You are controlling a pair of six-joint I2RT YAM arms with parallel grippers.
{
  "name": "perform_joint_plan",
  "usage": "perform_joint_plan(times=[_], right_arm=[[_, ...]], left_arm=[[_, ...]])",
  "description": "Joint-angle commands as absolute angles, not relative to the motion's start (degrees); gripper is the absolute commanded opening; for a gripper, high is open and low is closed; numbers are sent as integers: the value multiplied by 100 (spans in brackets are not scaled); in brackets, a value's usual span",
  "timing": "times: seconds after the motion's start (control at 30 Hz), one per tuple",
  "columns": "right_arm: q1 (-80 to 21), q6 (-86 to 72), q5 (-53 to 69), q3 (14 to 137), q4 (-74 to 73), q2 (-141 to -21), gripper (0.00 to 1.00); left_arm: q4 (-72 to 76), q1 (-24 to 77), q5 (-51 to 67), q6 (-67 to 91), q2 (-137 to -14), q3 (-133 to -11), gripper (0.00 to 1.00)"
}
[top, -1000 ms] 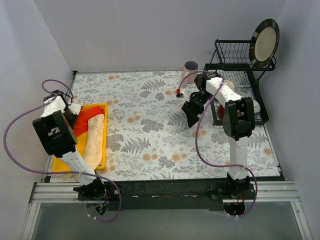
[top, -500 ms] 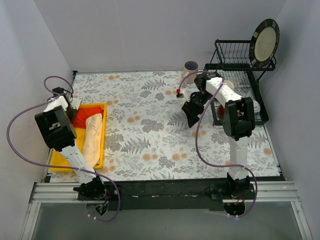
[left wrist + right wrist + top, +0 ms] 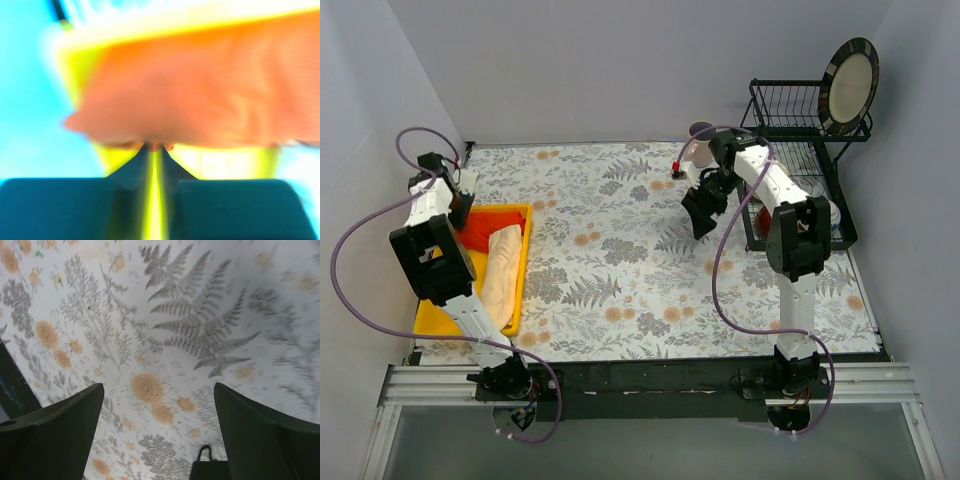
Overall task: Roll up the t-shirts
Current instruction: Reset both arms
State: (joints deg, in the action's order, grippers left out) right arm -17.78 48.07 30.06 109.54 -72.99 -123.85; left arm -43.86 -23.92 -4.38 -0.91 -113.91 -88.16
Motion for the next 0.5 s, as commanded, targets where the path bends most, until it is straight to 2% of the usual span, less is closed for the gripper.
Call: perform_joint_plan(times=[0.0, 0.03, 0.07, 0.2, 0.23, 0.33, 0.47], right_arm=[[-1811, 4334, 2971, 11908, -6664, -11822, 99], [-1811, 3881, 2945, 11944, -6462, -11743, 99], [-1828, 3615, 2814, 11918, -5894, -11577, 99], [-1925, 2480, 2198, 11918, -4942, -11233, 99], [-1951, 2357, 2102, 11953, -4861, -11180, 98], [-2056, 2066, 1881, 11988, -4659, -10908, 98], [-2302, 2109, 1819, 11534, -4685, -10382, 98]], left_arm=[[-4956, -2084, 393, 595, -10337, -10000, 39], [-5183, -1961, 517, 693, -10275, -10167, 56], [-5299, -1890, 658, 773, -10214, -10413, 98], [-5704, -1372, 1764, 1168, -9898, -10617, 98], [-5713, -1162, 2367, 1517, -9836, -10591, 98], [-5259, -670, 3152, 2587, -9590, -10275, 98], [-4948, -88, 3270, 2804, -9483, -9906, 98]])
